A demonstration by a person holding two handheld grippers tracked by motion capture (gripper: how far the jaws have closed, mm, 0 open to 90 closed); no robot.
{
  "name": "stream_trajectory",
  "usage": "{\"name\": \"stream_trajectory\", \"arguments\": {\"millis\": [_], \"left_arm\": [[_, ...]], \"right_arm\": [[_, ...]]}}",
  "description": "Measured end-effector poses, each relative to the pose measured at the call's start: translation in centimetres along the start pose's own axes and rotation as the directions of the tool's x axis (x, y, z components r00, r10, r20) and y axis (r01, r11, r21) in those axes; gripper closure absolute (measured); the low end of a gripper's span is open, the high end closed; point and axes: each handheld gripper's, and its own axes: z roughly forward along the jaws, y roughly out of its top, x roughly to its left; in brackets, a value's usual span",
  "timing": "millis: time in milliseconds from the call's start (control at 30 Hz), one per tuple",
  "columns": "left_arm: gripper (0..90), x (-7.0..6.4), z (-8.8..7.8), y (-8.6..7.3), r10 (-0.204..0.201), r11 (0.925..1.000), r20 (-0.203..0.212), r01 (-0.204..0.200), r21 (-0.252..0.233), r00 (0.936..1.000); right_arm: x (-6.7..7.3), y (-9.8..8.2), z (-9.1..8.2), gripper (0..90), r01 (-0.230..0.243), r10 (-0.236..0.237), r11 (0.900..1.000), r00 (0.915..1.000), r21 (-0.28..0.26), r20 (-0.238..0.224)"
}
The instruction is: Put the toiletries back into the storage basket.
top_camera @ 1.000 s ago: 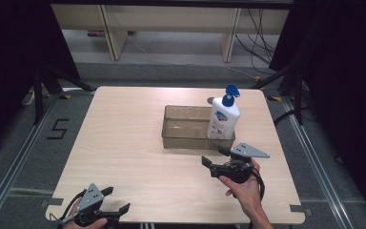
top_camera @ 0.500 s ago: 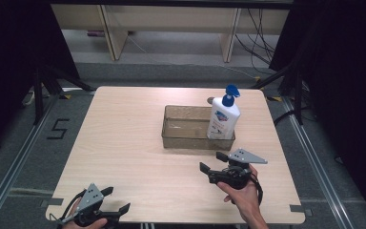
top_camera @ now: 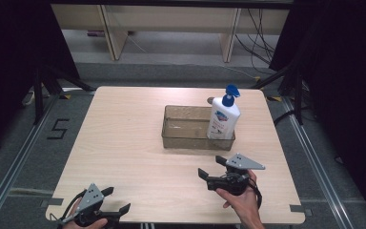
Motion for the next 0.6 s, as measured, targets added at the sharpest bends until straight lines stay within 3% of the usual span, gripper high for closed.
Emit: {"name": "stream_trajectory", "arguments": {"millis": [67, 133, 267, 333, 367, 400, 533, 600], "left_arm": [[15.0, 0.1, -0.1, 0.0, 0.009, 0.9999, 0.0, -0.009, 0.008, 1.0], [15.1, 0.1, -0.1, 0.0, 0.007, 0.9999, 0.0, -0.007, 0.007, 1.0], [15.0, -0.1, 0.0, 0.0, -0.005, 1.0, 0.001, 0.005, -0.005, 1.0], [15.0, -0.1, 0.0, 0.0, -0.005, 1.0, 0.0, 0.005, -0.003, 1.0], [15.0, -0.1, 0.0, 0.0, -0.005, 1.0, -0.001, 0.005, -0.003, 1.0], [15.0, -0.1, 0.0, 0.0, -0.005, 1.0, -0.001, 0.005, -0.003, 1.0], [15.1, -0.1, 0.0, 0.0, -0.002, 1.0, 0.001, 0.002, -0.005, 1.0], [15.0, 0.0, -0.1, 0.1, 0.018, 0.9997, -0.001, -0.018, 0.014, 0.9998]], "right_arm": [[0.5, -0.1, -0.2, 15.6, -0.029, 0.029, 0.999, 0.9995, 0.018, -0.008], [0.5, -0.2, -0.2, 15.6, 0.011, -0.011, 1.0, 0.9999, 0.001, -0.01], [1.1, -0.5, -0.4, 15.6, -0.013, 0.014, 1.0, 0.9996, 0.017, -0.024], [1.1, -0.6, -0.4, 15.6, 0.003, -0.003, 1.0, 0.9997, 0.014, -0.023], [1.7, -0.8, -0.6, 15.6, -0.031, 0.032, 0.999, 0.9991, 0.027, -0.028], [1.4, -0.8, -0.6, 15.6, 0.022, -0.021, 0.999, 0.9995, 0.023, -0.022], [1.8, -1.1, -0.7, 15.5, 0.028, -0.027, 0.999, 0.9988, 0.025, -0.04], [2.0, -1.2, -0.8, 15.5, 0.031, -0.03, 0.999, 0.9989, 0.037, -0.037]]}}
